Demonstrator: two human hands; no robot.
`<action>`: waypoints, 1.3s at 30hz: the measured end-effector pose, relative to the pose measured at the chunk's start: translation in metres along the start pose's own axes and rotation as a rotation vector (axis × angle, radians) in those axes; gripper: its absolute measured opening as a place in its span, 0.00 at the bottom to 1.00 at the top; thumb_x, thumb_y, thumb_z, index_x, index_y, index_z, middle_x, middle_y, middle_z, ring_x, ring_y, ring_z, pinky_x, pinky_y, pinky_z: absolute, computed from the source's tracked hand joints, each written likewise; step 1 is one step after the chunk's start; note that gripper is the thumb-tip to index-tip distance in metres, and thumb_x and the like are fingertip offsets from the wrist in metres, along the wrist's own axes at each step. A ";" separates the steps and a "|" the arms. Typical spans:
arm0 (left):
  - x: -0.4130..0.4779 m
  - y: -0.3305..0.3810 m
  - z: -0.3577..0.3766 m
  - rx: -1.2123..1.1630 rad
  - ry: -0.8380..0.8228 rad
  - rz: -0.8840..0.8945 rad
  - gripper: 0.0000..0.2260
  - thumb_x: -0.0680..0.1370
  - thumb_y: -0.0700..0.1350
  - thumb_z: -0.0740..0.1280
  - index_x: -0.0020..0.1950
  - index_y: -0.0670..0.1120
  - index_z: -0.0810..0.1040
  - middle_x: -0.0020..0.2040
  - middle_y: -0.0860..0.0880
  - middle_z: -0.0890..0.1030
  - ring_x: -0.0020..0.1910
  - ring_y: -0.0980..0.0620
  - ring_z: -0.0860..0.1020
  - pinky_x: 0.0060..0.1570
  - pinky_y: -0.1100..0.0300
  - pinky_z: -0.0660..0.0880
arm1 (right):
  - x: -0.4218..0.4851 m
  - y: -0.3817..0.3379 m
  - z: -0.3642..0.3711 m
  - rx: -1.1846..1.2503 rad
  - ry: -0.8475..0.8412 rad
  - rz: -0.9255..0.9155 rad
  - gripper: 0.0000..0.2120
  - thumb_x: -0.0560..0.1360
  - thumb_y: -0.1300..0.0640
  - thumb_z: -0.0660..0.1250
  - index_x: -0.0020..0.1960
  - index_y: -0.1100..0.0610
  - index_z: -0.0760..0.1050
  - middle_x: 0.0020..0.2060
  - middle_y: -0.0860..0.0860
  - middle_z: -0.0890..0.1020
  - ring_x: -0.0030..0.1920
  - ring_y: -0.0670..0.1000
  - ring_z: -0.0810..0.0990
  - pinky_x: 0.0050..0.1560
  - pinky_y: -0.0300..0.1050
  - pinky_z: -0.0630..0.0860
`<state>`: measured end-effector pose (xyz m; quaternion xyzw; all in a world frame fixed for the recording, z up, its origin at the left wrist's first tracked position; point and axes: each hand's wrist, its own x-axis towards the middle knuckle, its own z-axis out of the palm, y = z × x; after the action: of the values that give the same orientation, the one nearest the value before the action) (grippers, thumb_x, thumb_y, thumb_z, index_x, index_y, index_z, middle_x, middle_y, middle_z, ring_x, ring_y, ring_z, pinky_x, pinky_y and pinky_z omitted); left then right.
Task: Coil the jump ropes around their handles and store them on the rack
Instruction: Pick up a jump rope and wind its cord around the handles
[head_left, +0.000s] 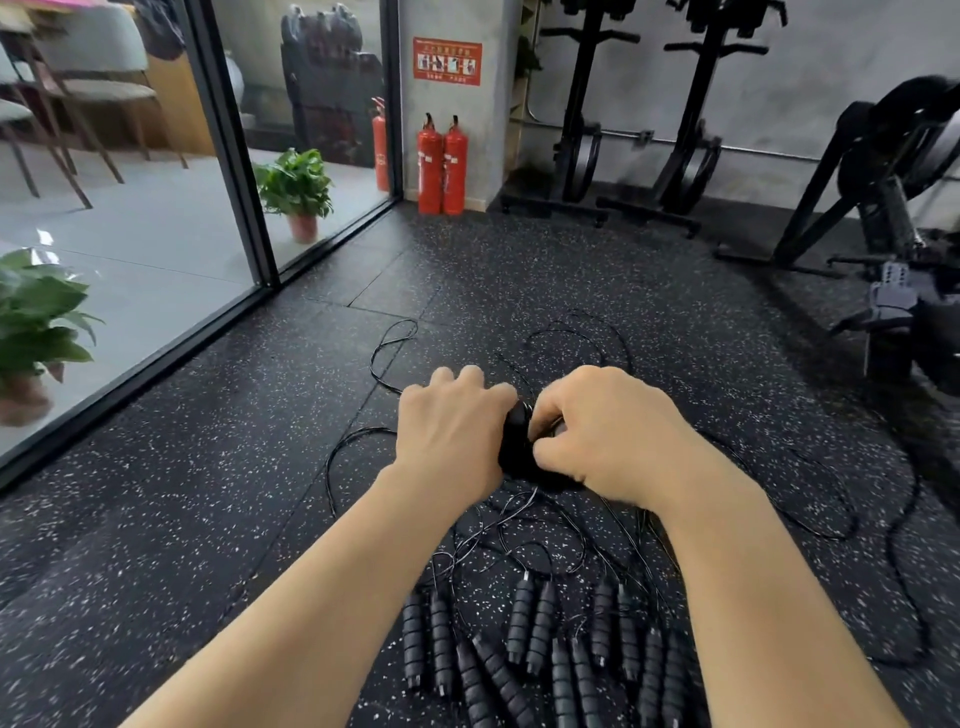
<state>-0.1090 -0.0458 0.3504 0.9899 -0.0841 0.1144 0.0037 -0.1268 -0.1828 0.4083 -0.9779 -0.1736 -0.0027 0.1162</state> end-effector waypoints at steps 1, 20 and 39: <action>0.000 0.001 0.002 0.015 -0.020 0.046 0.18 0.75 0.50 0.68 0.64 0.57 0.70 0.59 0.49 0.71 0.59 0.46 0.71 0.47 0.55 0.64 | 0.001 0.003 0.001 0.059 -0.002 0.000 0.07 0.69 0.56 0.68 0.43 0.47 0.82 0.34 0.46 0.82 0.40 0.49 0.80 0.41 0.44 0.76; -0.010 -0.007 -0.016 -0.824 -0.454 0.427 0.18 0.70 0.30 0.68 0.58 0.42 0.74 0.51 0.45 0.72 0.48 0.65 0.70 0.52 0.71 0.69 | 0.015 0.044 0.025 1.231 -0.112 0.128 0.16 0.65 0.47 0.71 0.24 0.55 0.74 0.32 0.61 0.78 0.25 0.51 0.71 0.27 0.41 0.67; -0.014 -0.003 -0.008 -1.320 -0.438 0.258 0.37 0.69 0.41 0.80 0.69 0.59 0.62 0.57 0.45 0.79 0.49 0.51 0.82 0.46 0.59 0.79 | 0.009 0.047 0.039 1.656 -0.040 0.442 0.14 0.82 0.61 0.56 0.42 0.59 0.77 0.44 0.62 0.81 0.35 0.51 0.79 0.34 0.42 0.77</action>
<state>-0.1232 -0.0402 0.3550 0.7633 -0.2513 -0.1628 0.5724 -0.1041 -0.2141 0.3601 -0.5892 0.0728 0.1647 0.7876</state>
